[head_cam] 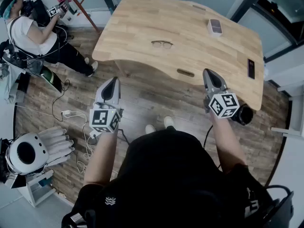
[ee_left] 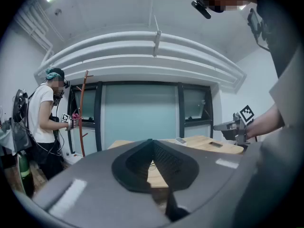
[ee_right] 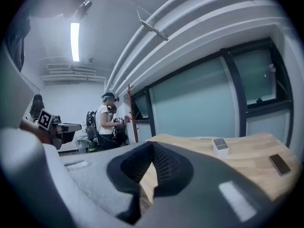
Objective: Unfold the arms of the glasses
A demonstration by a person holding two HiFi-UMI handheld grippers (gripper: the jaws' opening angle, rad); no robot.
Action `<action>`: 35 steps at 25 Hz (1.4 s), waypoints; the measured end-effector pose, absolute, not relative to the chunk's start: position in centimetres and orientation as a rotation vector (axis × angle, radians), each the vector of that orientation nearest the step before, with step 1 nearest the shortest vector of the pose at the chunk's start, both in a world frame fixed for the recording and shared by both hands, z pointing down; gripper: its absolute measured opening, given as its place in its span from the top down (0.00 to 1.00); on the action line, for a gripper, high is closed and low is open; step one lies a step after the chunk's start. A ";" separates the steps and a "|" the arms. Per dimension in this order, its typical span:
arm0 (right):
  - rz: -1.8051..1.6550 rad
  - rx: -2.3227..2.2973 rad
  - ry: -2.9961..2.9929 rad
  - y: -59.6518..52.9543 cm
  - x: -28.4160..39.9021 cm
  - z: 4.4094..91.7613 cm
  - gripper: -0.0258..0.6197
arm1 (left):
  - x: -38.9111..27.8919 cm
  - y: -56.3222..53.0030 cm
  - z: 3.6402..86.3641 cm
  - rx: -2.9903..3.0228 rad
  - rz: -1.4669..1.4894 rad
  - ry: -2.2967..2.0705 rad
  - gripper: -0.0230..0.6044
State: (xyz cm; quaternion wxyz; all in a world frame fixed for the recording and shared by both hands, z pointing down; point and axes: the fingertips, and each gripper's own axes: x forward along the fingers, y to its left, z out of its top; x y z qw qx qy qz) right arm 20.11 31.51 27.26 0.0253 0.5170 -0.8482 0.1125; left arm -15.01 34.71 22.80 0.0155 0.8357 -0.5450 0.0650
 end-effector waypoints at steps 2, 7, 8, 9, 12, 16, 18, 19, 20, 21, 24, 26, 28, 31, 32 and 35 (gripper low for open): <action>0.344 1.594 -2.622 31.7 20.3 27.2 0.96 | -14.5 34.5 22.9 2.603 0.204 -1.688 0.95; 0.351 1.590 -2.602 31.3 21.5 28.1 0.96 | -13.0 33.6 22.6 2.620 0.209 -1.677 0.95; 0.355 1.586 -2.599 31.0 21.7 28.3 0.96 | -12.7 33.3 22.5 2.623 0.212 -1.676 0.95; 0.362 1.580 -2.604 30.7 21.9 28.4 0.96 | -12.4 33.0 22.5 2.625 0.217 -1.676 0.95; 0.394 1.560 -2.650 29.5 22.6 28.5 0.96 | -11.4 31.6 22.5 2.621 0.232 -1.674 0.95; 0.397 1.519 -2.680 27.2 23.9 28.9 0.96 | -9.3 29.8 23.1 2.628 0.246 -1.664 0.95; 0.405 1.505 -2.676 26.0 24.6 29.6 0.96 | -8.4 29.0 23.6 2.630 0.258 -1.661 0.95; 0.419 1.503 -2.669 25.4 25.0 30.1 0.96 | -8.1 28.6 23.9 2.625 0.264 -1.660 0.95; 0.440 1.503 -2.661 24.7 25.2 30.6 0.96 | -7.8 28.1 24.1 2.618 0.269 -1.658 0.95; 0.461 1.502 -2.654 24.1 25.4 31.0 0.96 | -7.6 27.6 24.3 2.615 0.275 -1.653 0.95; 0.489 1.494 -2.650 22.8 25.2 31.5 0.96 | -6.9 25.9 24.7 2.638 0.304 -1.609 0.95; 0.480 1.495 -2.648 21.7 25.0 31.6 0.96 | -6.5 23.9 25.3 2.660 0.315 -1.566 0.95; 0.481 1.507 -2.641 19.9 24.8 31.8 0.96 | -6.2 21.3 25.9 2.669 0.310 -1.533 0.95; 0.503 1.541 -2.626 17.7 24.6 31.9 0.96 | -5.8 17.3 26.2 2.689 0.297 -1.474 0.95; 0.500 1.557 -2.615 17.2 24.6 31.8 0.96 | -5.6 16.2 26.2 2.709 0.297 -1.442 0.95; 0.500 1.632 -2.570 15.5 24.8 31.7 0.96 | -5.0 13.2 26.2 2.776 0.306 -1.340 0.95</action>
